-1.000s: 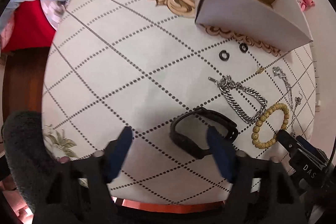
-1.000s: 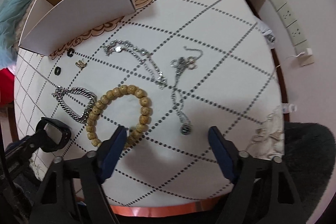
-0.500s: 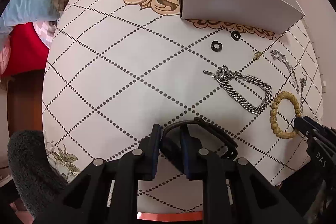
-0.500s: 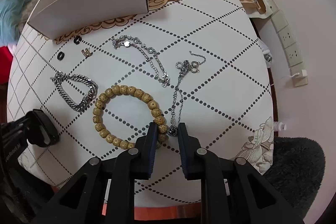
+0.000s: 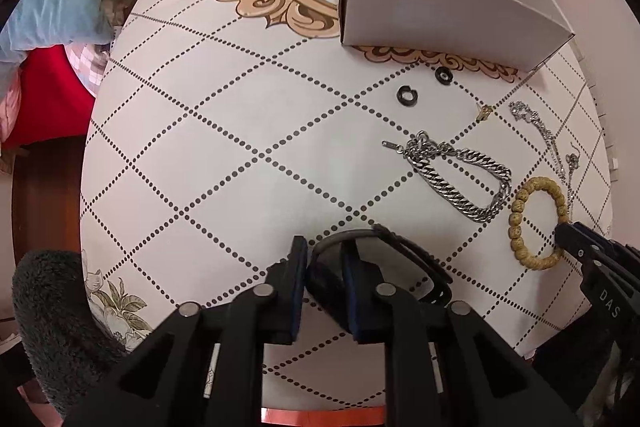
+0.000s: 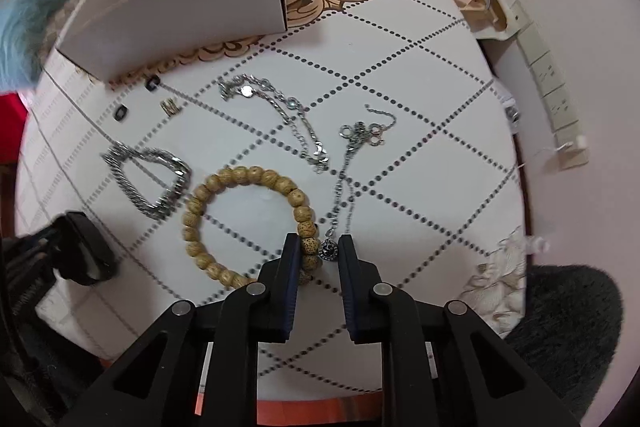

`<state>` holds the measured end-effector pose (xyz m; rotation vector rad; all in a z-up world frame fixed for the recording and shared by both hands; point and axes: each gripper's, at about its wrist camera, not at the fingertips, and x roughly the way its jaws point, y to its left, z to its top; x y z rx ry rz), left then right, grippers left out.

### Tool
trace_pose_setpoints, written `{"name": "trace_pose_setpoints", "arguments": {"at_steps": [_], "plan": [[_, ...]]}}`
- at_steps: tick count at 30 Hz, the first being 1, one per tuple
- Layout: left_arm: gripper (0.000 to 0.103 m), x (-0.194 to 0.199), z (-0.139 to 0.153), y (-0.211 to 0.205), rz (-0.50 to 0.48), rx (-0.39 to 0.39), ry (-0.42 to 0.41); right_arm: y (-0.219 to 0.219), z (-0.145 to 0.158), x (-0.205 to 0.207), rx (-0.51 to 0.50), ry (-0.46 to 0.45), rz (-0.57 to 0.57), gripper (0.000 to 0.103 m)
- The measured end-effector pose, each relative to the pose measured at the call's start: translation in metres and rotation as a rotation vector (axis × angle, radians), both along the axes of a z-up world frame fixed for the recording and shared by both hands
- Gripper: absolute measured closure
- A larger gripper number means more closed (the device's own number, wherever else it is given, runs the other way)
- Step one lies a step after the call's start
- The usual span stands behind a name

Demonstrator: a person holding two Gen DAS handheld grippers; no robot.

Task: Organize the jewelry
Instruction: 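Carry both items into the white box and open both tools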

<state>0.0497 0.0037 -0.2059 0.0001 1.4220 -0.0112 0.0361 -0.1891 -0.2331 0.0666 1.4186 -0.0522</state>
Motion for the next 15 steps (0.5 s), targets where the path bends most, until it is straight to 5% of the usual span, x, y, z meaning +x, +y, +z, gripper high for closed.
{"name": "trace_pose_setpoints", "arguments": {"at_steps": [15], "plan": [[0.093,0.013,0.074,0.008,0.016,-0.112,-0.124,0.005,0.089,0.021,0.144,-0.183,0.036,0.084]]}}
